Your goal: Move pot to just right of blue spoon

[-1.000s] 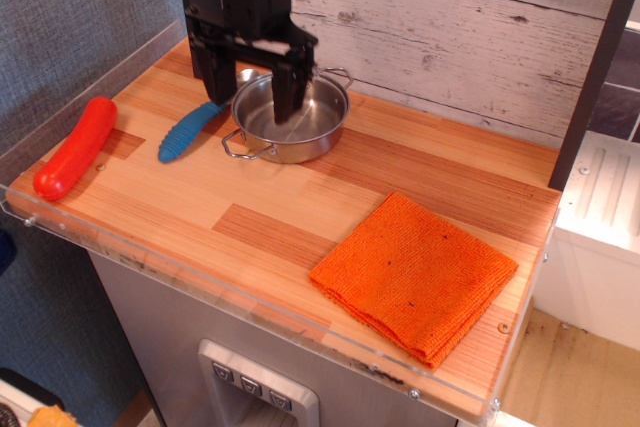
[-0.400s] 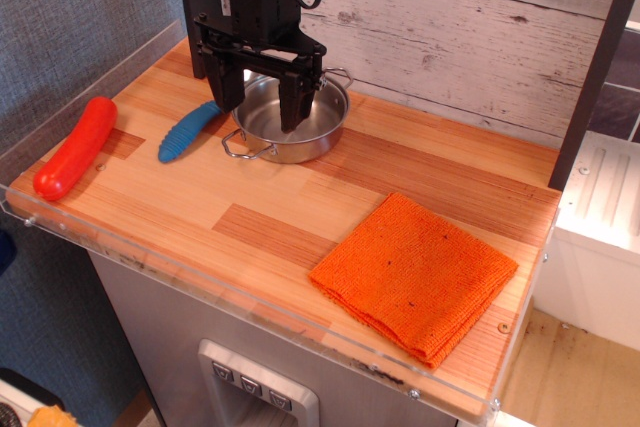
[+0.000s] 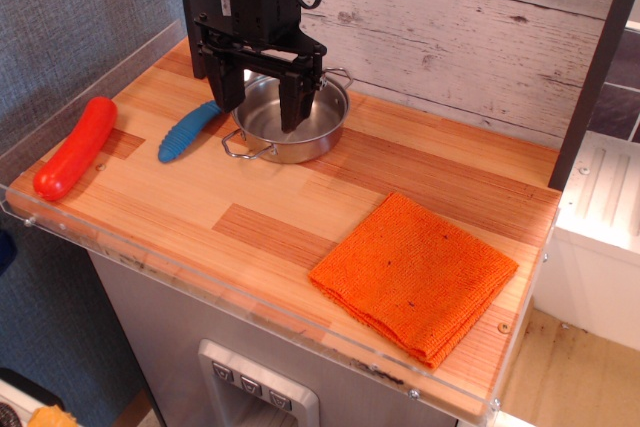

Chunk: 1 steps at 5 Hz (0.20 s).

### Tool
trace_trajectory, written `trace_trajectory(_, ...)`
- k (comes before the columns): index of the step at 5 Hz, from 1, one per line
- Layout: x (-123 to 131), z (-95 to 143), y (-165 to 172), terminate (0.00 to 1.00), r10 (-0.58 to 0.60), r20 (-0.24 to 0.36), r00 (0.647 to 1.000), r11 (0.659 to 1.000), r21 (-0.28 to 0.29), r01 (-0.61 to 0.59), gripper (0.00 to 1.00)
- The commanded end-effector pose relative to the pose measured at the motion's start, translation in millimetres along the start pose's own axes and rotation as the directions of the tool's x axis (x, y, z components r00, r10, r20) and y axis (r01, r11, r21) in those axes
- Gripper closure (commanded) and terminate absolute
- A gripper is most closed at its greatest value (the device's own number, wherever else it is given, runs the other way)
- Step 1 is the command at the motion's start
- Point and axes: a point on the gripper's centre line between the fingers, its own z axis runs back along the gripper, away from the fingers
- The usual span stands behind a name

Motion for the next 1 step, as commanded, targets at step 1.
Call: trace_trajectory(1,-4.9,20.0,5.1,1.00,0.001,0.067,0.998,1.000,0.016,-0.002,0.00)
